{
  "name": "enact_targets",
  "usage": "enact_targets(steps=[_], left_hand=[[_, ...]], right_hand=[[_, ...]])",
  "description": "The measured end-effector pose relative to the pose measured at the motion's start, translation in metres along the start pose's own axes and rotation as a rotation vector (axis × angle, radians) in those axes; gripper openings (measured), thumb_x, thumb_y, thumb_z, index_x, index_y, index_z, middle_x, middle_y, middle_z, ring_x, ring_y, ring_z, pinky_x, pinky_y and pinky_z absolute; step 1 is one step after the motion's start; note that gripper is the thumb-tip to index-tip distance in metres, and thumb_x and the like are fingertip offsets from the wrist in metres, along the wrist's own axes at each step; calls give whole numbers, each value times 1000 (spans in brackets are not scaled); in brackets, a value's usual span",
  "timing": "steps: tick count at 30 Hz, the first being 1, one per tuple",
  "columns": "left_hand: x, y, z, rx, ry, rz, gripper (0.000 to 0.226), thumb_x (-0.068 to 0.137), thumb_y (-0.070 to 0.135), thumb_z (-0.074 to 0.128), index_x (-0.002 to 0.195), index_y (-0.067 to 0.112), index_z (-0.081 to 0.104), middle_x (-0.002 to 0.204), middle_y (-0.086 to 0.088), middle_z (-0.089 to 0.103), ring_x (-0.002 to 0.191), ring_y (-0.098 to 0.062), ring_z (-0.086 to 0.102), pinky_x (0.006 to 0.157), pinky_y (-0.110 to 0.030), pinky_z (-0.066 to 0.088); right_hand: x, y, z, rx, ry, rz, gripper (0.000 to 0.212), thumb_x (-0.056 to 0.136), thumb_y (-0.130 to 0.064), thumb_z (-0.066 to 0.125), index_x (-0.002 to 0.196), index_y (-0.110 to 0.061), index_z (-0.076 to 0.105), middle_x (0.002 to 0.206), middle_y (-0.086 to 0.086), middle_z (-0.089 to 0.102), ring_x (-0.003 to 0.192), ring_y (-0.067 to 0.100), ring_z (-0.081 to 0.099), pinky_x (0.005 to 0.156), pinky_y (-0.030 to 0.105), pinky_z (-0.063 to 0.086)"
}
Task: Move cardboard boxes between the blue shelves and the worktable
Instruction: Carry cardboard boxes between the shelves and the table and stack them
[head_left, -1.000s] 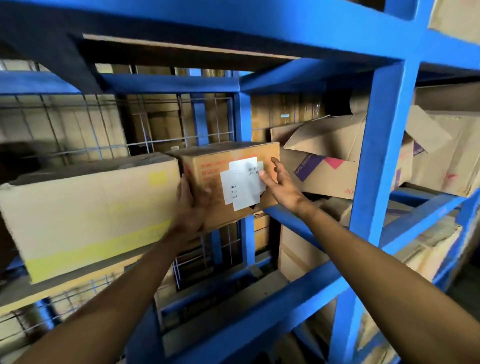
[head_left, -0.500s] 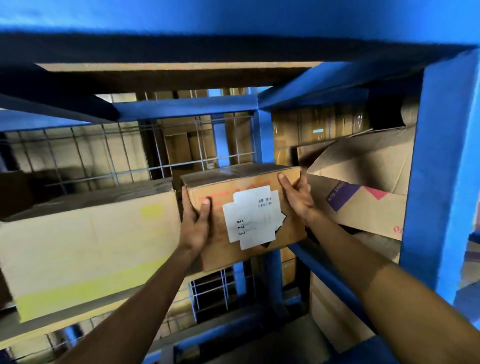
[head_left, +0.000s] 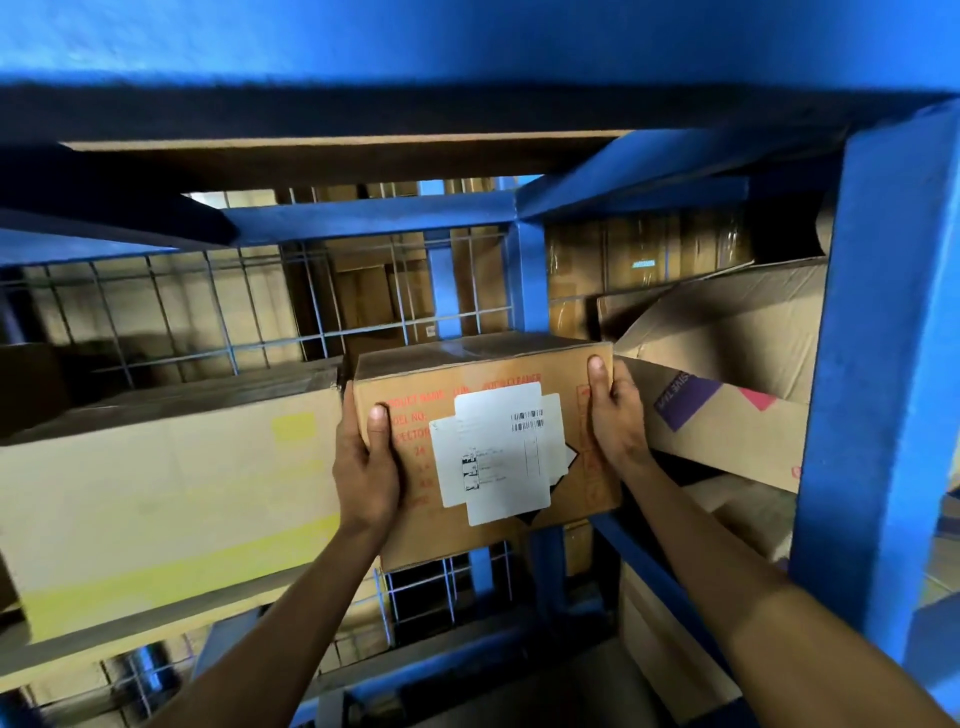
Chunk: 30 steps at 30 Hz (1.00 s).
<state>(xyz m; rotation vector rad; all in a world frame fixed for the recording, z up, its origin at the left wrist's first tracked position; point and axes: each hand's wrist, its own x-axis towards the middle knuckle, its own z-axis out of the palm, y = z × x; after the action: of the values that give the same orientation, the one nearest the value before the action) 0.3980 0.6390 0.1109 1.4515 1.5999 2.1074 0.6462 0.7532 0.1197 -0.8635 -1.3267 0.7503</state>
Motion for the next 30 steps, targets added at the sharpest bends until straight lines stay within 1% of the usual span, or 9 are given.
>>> enact_targets(steps=[2,5,10,14,18,22,25,27,30], left_hand=[[-1,4,-10,-27,10,25,56,96,61,36,145,35,39,126,-1,63,116,-14,59,102,-42,47],[-7,14,-25,-62,12,59,46,101,46,36,141,25,47,115,-2,68,99,1,62,91,-24,51],[-22,31,-49,-125,-18,92,61,96,60,36,143,23,45,123,-2,66,116,-16,61,100,-42,48],[-34,55,-77,-184,-84,111,73,92,68,37,144,17,43,131,-7,62,121,-21,58,101,-48,47],[-57,81,-112,-233,-128,119,64,95,62,37,141,20,47,125,-8,65,115,-24,61,96,-50,50],[-92,107,-151,-258,-152,169,50,101,49,34,133,15,55,112,-5,68,100,-10,64,87,-28,53],[-118,130,-175,-314,-177,184,41,105,37,32,129,12,55,97,4,66,80,8,60,68,-6,44],[-132,142,-185,-327,-188,173,41,105,35,31,128,11,55,92,2,64,74,3,60,61,-2,40],[-153,154,-192,-357,-200,147,50,103,45,30,132,11,53,95,-4,66,74,9,60,62,-1,40]], right_hand=[[-14,-13,-3,-13,13,-41,37,93,-64,45,109,-33,55,104,2,71,96,16,70,84,39,59],[-34,-31,-8,1,-1,-81,30,101,-48,46,117,-23,52,104,0,69,93,10,69,77,25,55],[-81,-71,-23,7,25,-103,33,104,-33,46,126,-11,55,97,-7,66,78,-12,65,63,4,46],[-132,-108,-36,19,86,-127,29,103,-32,47,119,-10,58,95,-4,68,75,-10,67,64,7,48],[-190,-145,-42,-35,219,-175,33,103,-36,48,125,-13,59,104,-9,69,87,-10,65,80,13,48],[-253,-176,-47,-120,304,-235,32,105,-37,44,121,-15,60,109,-6,68,97,-2,63,88,16,47],[-295,-201,-51,-173,402,-245,34,107,-38,37,110,-14,62,99,-11,66,88,-7,58,83,11,43],[-320,-217,-56,-204,465,-233,35,108,-36,33,104,-16,61,97,-8,65,85,-10,56,82,9,42],[-359,-239,-66,-232,525,-272,42,108,-36,32,113,-11,65,104,-4,66,102,-4,62,95,24,47]])
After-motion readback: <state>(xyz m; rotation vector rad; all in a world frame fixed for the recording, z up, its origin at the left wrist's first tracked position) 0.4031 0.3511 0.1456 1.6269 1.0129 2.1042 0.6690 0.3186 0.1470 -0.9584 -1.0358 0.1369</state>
